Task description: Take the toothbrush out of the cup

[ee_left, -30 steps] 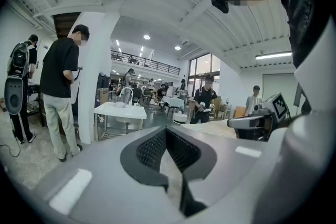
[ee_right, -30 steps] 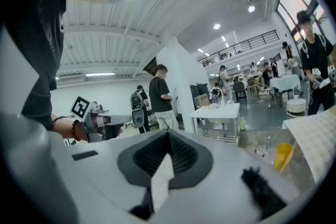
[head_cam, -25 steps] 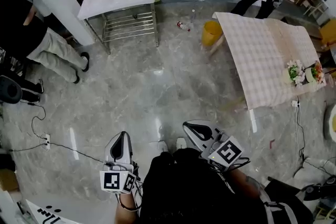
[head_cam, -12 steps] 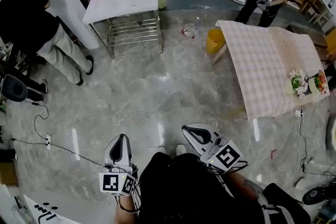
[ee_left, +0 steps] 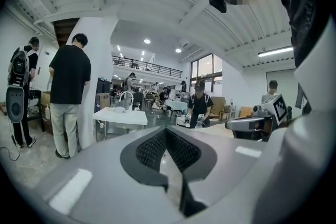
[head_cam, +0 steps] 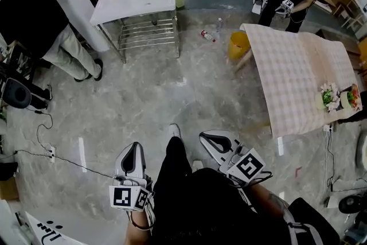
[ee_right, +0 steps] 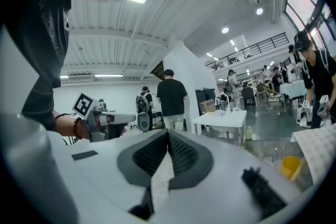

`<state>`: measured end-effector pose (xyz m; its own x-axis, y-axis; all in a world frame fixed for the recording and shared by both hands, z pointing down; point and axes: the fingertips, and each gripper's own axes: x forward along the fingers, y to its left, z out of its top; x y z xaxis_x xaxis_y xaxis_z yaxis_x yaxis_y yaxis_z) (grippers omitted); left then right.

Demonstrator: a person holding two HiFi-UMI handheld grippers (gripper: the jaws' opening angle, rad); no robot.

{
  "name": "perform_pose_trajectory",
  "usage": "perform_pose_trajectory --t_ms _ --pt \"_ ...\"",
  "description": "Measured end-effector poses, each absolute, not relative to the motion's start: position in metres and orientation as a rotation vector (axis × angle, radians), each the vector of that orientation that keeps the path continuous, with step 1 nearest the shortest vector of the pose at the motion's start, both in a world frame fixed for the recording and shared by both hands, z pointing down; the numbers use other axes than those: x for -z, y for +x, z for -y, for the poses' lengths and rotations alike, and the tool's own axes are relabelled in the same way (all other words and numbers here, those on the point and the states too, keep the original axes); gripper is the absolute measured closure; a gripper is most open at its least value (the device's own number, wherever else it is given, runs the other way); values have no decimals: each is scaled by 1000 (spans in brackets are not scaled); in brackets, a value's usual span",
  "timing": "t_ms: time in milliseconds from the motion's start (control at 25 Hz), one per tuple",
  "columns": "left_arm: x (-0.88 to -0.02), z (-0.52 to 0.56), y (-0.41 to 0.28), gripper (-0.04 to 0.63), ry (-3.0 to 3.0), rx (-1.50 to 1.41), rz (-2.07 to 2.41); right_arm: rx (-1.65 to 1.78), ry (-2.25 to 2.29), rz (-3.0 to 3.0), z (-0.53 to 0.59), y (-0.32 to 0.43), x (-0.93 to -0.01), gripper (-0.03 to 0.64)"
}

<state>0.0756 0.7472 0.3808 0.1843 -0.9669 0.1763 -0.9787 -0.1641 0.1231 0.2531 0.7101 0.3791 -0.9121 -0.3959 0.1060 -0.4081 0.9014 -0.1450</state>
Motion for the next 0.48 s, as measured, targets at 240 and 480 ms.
perform_pose_trajectory --t_ms 240,480 --pt "-392 -690 50 586 2269 -54 1836 -210 657 2973 -664 228 -378 606" --pt "-394 -633 25 586 2347 -119 1828 -244 682 2925 -607 192 -390 606"
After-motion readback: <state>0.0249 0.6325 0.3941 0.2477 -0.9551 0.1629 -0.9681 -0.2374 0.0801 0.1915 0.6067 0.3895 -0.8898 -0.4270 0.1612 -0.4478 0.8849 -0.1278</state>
